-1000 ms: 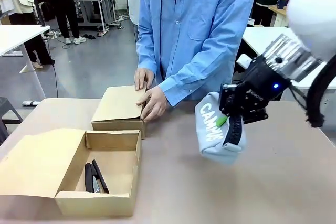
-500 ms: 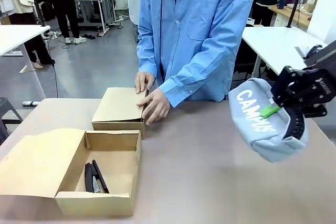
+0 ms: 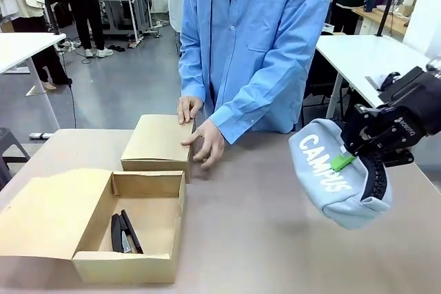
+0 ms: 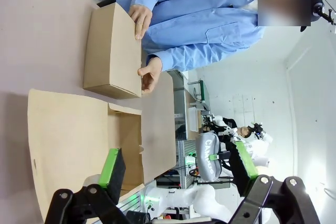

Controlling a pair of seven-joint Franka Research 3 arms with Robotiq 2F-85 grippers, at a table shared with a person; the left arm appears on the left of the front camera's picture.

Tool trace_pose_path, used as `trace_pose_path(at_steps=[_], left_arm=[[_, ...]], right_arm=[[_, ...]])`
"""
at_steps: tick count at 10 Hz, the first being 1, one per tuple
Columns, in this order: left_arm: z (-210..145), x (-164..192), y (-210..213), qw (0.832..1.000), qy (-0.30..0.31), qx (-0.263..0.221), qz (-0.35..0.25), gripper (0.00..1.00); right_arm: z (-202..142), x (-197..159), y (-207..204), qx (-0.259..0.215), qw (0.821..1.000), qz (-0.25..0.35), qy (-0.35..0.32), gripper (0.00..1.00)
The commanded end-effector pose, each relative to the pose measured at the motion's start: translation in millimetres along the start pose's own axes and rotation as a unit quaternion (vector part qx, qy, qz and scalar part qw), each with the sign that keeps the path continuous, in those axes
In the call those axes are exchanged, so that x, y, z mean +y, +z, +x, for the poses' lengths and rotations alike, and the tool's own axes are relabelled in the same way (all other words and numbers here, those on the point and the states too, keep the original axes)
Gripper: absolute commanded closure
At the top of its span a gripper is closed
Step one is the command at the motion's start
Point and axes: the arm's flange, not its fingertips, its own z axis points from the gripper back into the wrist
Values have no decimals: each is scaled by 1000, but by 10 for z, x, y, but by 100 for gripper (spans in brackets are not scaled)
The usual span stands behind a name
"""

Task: Place items inside the box.
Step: Pick up a Pencil pouch or Stapler and place it inside the Mailer Box closest to the robot.

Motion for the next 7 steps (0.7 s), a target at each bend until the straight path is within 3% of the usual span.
trace_pose_path(at_steps=[1, 4, 5, 6, 7], left_arm=[[-5, -8, -5, 1000, -8, -4, -11, 0], [-5, -8, -5, 1000, -8, -4, -11, 0], [-5, -8, -5, 1000, -8, -4, -11, 0], [-5, -8, -5, 1000, -8, -4, -11, 0], [-5, -8, -5, 1000, -8, -4, -11, 0]], right_arm=[[219, 298, -125, -3, 1000, -5, 29, 93], [374, 830, -494, 32, 996, -36, 71, 93], [415, 800, -402, 10, 992, -101, 77, 93], [223, 649, -376, 25, 997, -33, 59, 93], [290, 778, -477, 28, 995, -57, 74, 93]])
